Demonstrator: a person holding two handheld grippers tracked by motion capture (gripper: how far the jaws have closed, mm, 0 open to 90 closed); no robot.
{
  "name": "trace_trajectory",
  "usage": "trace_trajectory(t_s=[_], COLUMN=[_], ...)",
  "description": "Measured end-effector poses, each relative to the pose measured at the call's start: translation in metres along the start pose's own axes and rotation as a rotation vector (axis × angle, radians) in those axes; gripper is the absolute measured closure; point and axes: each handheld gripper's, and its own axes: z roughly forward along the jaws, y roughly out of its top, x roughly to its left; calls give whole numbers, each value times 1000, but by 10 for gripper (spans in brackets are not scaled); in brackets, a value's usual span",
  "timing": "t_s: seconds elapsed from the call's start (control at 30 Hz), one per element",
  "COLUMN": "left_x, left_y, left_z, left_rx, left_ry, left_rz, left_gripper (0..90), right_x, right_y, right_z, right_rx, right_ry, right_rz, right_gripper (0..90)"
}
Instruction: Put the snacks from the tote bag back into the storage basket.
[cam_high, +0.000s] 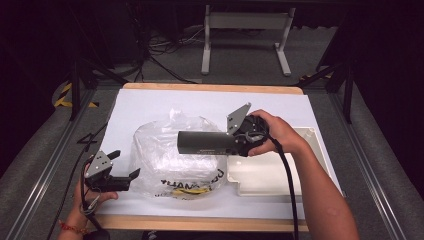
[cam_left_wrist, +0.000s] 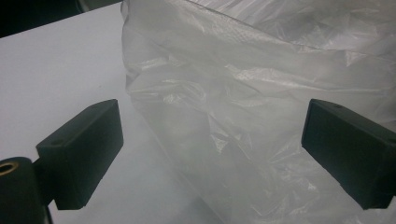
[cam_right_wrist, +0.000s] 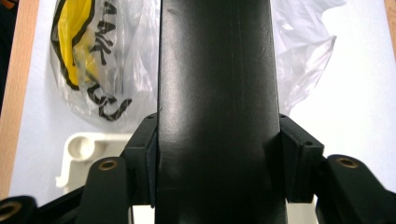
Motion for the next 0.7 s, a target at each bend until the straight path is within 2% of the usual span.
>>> trace_trajectory(t_s=[0.33,0.7], left_x=[0,0], left_y=[0,0], left_z=[0,1], left_rx=[4,4], left_ry=[1,6], left_rz=[0,-1], left_gripper=[65,65], right_x=[1,3], right_y=[-16,-44], right_z=[-10,-31], right_rx=[10,6], right_ry=[-5,-35], right_rz=[6,33], right_gripper=[427,427])
